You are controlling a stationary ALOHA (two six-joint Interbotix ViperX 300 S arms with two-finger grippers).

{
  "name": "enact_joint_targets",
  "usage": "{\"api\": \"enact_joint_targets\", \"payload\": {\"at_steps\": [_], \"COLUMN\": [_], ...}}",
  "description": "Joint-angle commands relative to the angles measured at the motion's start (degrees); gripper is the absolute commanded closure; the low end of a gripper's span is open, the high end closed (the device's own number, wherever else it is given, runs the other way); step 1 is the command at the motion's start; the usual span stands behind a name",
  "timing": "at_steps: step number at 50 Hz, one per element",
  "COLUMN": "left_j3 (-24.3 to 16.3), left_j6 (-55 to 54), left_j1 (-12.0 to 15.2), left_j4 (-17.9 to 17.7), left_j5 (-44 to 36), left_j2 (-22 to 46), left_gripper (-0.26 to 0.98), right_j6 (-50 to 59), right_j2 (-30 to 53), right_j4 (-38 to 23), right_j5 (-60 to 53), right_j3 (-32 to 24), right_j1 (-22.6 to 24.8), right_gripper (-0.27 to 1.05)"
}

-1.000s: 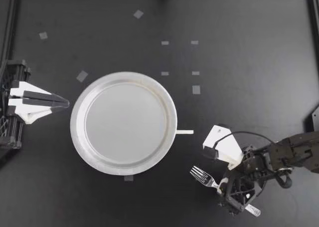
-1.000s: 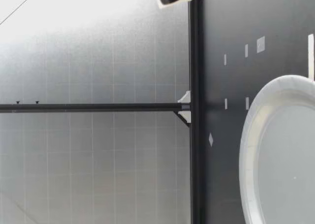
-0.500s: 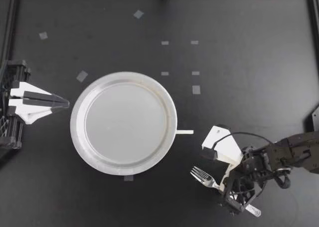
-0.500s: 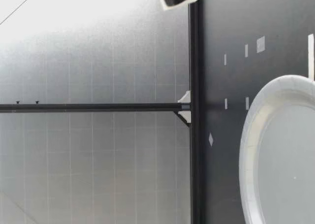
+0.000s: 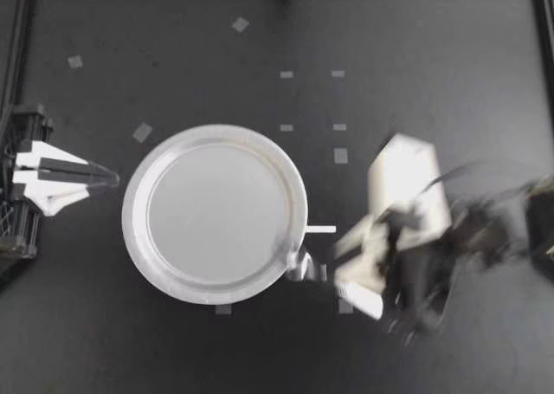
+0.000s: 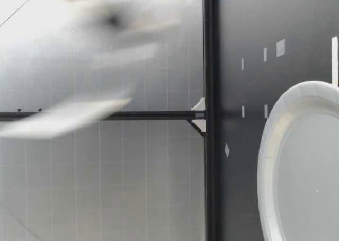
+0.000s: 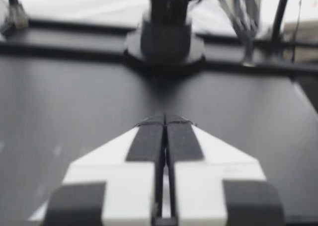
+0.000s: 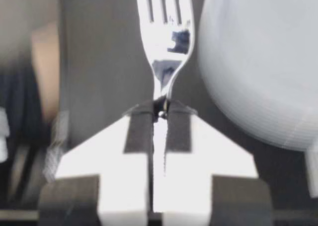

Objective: Pick up the fork and place it on the plate.

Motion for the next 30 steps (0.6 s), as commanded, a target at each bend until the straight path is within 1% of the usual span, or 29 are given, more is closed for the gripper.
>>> {"api": "enact_joint_targets", "payload": {"at_steps": [1,6,11,16,19,22,25,28,30], "left_j3": [-0.79,-1.05,-2.9,-7.21,-9.84,-11.95,-13.18,-13.45,-13.27], "left_j6": [-1.32,-2.55,-2.64,-2.2,-2.02,-1.76,-1.23,-0.97,-1.23], "left_j1": [0.0,-0.09,-0.09,-0.09,-0.09,-0.09,-0.09,-0.09,0.0], "left_j4": [-0.18,-0.26,-0.18,-0.18,0.09,0.09,0.18,0.09,0.0], "left_j5": [-6.77,-10.63,-13.8,-14.15,-12.92,-10.46,-8.09,-6.77,-6.86], "left_j2": [1.58,4.04,8.61,14.33,16.87,18.46,19.25,19.34,19.25], "left_gripper": [0.76,0.76,0.76,0.75,0.73,0.68,0.61,0.5,0.4], "right_j6": [-0.26,-0.53,-1.14,-2.2,-3.16,-4.31,-5.63,-6.59,-7.12], "right_j2": [-4.31,-4.22,-3.69,-2.29,-1.14,0.53,2.2,3.78,4.92], "right_j4": [-8.53,-15.03,-20.57,-21.8,-21.8,-21.8,-21.8,-21.8,-21.71], "right_j5": [-4.83,-12.3,-20.65,-29.18,-33.13,-36.39,-38.41,-39.37,-39.9], "right_j3": [0.53,1.76,2.2,1.76,1.41,1.05,0.26,-0.79,-1.58], "right_j1": [-2.37,-5.1,-9.84,-15.38,-17.23,-18.46,-19.07,-19.16,-19.16], "right_gripper": [0.83,0.83,0.83,0.83,0.83,0.83,0.83,0.83,0.83]}}
